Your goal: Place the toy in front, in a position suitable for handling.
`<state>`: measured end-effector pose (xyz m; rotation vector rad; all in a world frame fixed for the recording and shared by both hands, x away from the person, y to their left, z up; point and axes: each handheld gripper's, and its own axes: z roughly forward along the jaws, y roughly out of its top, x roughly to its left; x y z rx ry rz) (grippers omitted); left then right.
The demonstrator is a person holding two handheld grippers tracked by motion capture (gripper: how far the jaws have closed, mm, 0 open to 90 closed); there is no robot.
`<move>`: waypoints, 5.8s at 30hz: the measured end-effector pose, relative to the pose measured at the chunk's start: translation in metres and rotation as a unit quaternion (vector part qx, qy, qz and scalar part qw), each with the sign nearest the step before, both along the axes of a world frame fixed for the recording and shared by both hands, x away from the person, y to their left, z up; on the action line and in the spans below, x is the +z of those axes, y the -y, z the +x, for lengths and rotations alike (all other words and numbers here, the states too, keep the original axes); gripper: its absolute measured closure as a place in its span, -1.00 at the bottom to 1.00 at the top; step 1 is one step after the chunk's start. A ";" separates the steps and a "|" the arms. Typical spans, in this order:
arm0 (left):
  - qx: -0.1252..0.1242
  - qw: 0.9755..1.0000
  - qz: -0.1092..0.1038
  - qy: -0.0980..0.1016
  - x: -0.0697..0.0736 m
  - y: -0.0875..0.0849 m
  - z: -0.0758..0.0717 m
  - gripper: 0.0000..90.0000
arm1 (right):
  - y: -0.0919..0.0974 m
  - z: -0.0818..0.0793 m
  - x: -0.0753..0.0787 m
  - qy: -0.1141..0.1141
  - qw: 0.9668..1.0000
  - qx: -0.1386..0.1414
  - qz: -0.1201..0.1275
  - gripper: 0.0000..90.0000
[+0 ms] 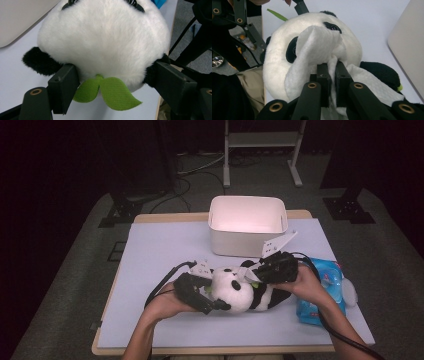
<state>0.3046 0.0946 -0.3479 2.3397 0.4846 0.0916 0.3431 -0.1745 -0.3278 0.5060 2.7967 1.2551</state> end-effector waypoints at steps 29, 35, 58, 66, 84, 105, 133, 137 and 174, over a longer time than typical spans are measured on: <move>0.013 1.000 0.009 0.006 -0.001 0.009 -0.001 -0.48 | -0.006 -0.042 0.002 0.028 0.999 0.037 -0.010 0.86; 0.016 1.000 0.015 0.004 -0.005 0.009 0.000 -0.48 | -0.017 -0.047 -0.001 0.030 0.998 0.050 -0.023 0.86; 0.009 1.000 -0.015 -0.024 -0.056 -0.045 0.016 -0.51 | -0.064 -0.035 -0.018 0.026 0.994 0.066 -0.085 0.86; 0.016 1.000 -0.018 -0.016 -0.055 -0.048 0.019 -0.43 | -0.086 -0.044 -0.017 0.046 0.988 0.087 -0.116 0.86; 0.022 0.999 -0.025 -0.017 -0.054 -0.044 0.023 -0.43 | -0.101 -0.048 -0.024 0.037 0.981 0.123 -0.143 0.85; -0.002 0.999 -0.027 -0.020 -0.054 -0.035 0.021 -0.44 | -0.084 -0.006 0.004 0.036 0.991 0.064 -0.113 0.85; -0.011 0.994 -0.061 -0.095 -0.049 -0.023 0.027 -0.82 | -0.026 -0.032 -0.021 0.019 0.993 0.058 -0.099 0.86; -0.022 0.991 -0.062 -0.115 -0.051 -0.017 0.030 -0.90 | -0.023 -0.038 -0.022 0.021 0.993 0.060 -0.099 0.86; -0.036 0.997 -0.059 -0.023 -0.029 -0.012 0.015 -0.47 | -0.049 0.004 0.014 0.012 0.994 0.033 -0.106 0.85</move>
